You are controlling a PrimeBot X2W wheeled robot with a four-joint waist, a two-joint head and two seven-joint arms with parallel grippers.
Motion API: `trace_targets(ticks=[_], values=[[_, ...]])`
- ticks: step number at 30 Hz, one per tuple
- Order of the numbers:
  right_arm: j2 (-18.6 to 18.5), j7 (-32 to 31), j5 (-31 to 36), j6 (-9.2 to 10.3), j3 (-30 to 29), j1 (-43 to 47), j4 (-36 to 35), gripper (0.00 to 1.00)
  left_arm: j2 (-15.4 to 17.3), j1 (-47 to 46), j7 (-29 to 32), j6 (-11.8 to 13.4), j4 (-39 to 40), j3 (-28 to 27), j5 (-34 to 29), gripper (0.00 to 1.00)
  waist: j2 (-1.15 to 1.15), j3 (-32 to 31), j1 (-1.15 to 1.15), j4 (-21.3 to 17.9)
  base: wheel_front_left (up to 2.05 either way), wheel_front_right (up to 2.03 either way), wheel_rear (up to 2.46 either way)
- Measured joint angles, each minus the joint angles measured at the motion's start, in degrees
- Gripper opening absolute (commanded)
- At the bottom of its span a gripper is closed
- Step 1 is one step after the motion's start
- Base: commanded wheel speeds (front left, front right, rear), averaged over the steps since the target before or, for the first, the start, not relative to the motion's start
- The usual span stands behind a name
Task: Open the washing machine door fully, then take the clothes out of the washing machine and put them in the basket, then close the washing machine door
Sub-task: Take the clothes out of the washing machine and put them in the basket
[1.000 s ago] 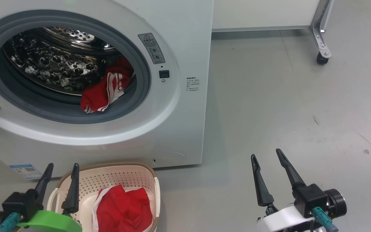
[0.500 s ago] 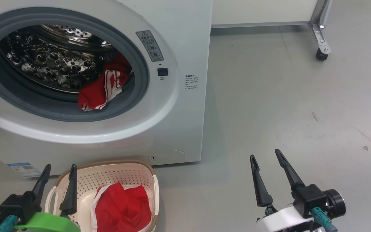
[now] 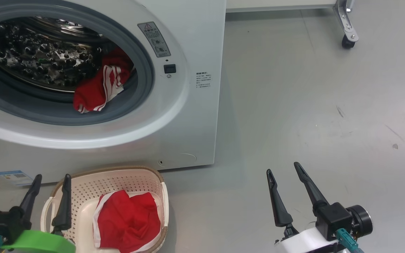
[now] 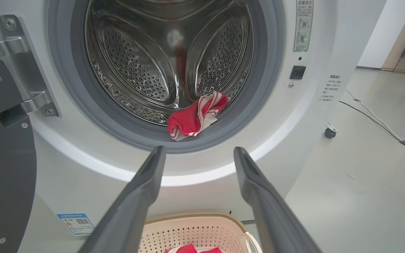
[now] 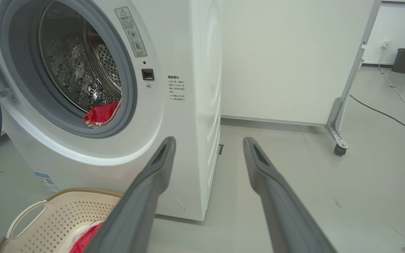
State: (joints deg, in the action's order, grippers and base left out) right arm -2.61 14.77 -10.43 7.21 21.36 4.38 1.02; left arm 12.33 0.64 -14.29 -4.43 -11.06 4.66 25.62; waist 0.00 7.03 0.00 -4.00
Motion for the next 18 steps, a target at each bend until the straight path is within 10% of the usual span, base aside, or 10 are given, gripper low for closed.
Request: trace_targets(ticks=[18], values=[[-0.01, 0.00, -0.11, 0.00, 6.15, 0.12, -6.05, 1.00, 13.07, -4.07, 3.78, -1.24, 2.40, -10.10, 4.53, 1.00, 0.00, 11.90, 0.00, -5.82, 0.00, 0.00, 0.00]])
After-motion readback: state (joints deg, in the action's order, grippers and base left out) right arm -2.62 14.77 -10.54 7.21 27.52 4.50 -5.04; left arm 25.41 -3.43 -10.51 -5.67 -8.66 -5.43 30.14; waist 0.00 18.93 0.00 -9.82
